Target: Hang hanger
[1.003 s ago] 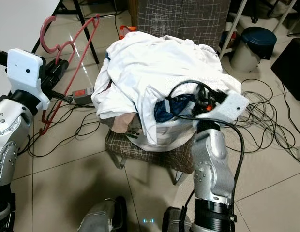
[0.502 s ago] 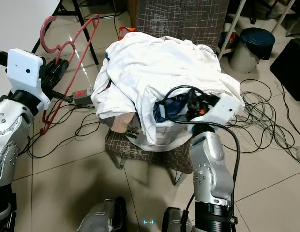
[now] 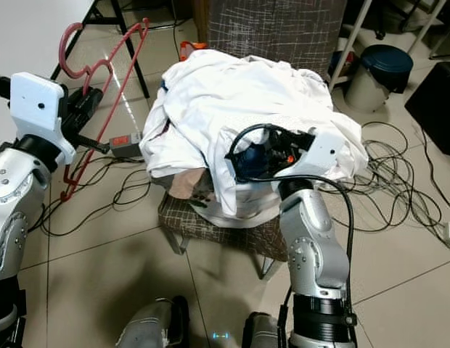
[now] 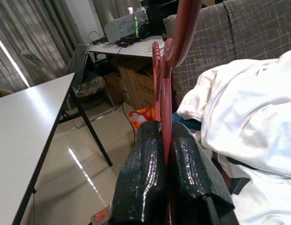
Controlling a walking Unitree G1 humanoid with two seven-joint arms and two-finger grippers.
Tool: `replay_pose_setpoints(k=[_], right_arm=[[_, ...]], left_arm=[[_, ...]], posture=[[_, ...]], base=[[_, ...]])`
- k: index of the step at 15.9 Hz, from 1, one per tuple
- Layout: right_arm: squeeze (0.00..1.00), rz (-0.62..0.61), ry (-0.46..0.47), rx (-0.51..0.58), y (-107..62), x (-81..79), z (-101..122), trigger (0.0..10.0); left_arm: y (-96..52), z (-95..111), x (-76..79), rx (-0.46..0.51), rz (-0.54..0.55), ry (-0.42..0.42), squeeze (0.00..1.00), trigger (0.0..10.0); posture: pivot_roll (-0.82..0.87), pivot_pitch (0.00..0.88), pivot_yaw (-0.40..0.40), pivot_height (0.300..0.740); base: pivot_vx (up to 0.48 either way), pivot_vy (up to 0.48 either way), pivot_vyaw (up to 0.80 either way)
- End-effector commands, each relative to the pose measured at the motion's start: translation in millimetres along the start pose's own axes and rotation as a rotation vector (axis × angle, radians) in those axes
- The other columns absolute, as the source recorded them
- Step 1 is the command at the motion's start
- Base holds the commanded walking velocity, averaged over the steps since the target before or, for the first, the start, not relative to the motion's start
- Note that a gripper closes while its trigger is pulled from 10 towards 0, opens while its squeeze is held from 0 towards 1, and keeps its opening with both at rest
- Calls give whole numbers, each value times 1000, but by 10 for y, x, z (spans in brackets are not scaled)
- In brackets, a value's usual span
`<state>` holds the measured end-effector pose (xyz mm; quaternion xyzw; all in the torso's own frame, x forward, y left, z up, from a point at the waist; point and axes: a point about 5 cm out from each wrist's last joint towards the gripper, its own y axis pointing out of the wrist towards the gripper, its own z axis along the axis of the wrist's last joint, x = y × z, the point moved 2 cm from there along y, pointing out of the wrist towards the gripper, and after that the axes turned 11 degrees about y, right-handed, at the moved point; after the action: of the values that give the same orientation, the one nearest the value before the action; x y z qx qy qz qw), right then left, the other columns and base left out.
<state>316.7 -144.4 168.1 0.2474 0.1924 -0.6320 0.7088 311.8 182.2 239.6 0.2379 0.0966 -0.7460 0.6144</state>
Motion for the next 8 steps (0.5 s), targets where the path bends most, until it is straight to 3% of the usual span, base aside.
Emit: replay_pose_setpoints(k=[1, 5, 8], right_arm=[[0, -24, 8, 13, 9, 31, 18, 10000], [0, -45, 41, 18, 29, 98, 36, 10000], [0, 36, -27, -17, 50, 57, 60, 10000]], left_arm=[[-11, 23, -26, 13, 11, 4, 0, 10000], [0, 23, -14, 13, 6, 3, 0, 10000], [16, 27, -17, 14, 5, 3, 0, 10000]], posture=[[22, 138, 50, 740], [21, 142, 56, 740], [19, 145, 61, 740]], base=[[0, 0, 0], [0, 0, 0], [0, 0, 0]])
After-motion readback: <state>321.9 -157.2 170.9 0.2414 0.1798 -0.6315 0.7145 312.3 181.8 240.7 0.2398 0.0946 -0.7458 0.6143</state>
